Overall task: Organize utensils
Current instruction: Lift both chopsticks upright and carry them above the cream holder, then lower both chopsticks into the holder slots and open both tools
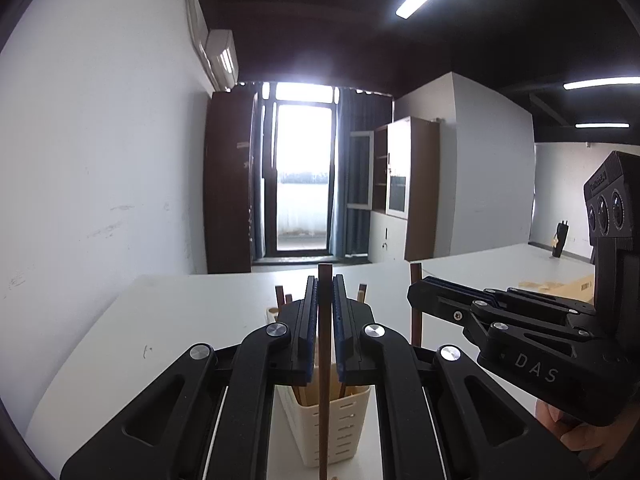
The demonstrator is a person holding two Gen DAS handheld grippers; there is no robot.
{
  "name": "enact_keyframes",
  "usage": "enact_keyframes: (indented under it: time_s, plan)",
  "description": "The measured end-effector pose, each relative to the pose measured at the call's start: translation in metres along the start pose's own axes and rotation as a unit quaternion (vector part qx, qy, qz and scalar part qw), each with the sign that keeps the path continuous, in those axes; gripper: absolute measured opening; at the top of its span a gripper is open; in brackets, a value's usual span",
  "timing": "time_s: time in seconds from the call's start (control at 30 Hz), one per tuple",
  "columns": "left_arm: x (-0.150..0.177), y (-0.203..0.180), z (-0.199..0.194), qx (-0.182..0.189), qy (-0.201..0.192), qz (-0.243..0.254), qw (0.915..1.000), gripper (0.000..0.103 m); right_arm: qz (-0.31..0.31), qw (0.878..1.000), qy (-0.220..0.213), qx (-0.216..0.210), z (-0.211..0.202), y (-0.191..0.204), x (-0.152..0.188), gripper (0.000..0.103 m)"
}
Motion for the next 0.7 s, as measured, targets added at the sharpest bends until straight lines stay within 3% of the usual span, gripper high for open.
enact_keyframes:
  time_s: [0.17,0.4,0.6,0.7]
  plan:
    - [-0.012,0.003,-0.012,-0.01,-0.073,-0.008,0.9972,0.007,-0.007,0.999,-0.047,0.0,-0.004,0.0,-0.009,0.007]
    - [-0.015,0.006,-0.027,-0.018,-0.161,-0.03,0.9864,0.007,0.004,0.991,-0.132,-0.016,-0.02,-0.002,-0.019,0.007]
    - [-0.017,0.001,-0.058,-0.024,-0.267,-0.05,0.9622,0.007,0.022,0.978,-0.204,-0.041,-0.034,-0.005,-0.022,0.007]
    - [-0.019,-0.006,-0.068,-0.03,-0.304,-0.041,0.9512,0.007,0.028,0.972,-0.23,-0.03,-0.034,-0.009,-0.021,0.007]
Point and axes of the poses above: each gripper's, at about its wrist camera, not at the fingertips, and z roughly the way its jaws point, y to its left, x to its underside, the point moved 2 cm from there along z, roughly the way its jaws point, and after that the axes turned 7 degrees about -y, right-handed, at the moved point
